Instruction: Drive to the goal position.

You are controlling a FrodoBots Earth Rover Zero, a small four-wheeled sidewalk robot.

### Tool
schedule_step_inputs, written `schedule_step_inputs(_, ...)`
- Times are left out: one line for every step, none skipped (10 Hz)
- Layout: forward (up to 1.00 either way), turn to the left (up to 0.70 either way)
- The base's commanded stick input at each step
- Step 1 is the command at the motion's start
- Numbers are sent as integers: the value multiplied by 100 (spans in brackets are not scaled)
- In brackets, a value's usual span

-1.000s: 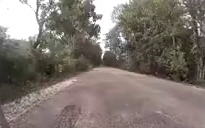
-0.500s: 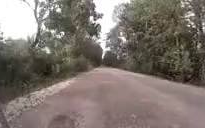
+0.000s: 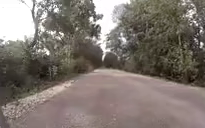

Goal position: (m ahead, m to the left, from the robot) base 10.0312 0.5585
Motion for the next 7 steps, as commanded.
schedule_step_inputs(70, 0)
schedule_step_inputs(70, 0)
schedule_step_inputs(70, 0)
schedule_step_inputs(70, 0)
schedule_step_inputs(70, 0)
schedule_step_inputs(70, 0)
schedule_step_inputs(70, 0)
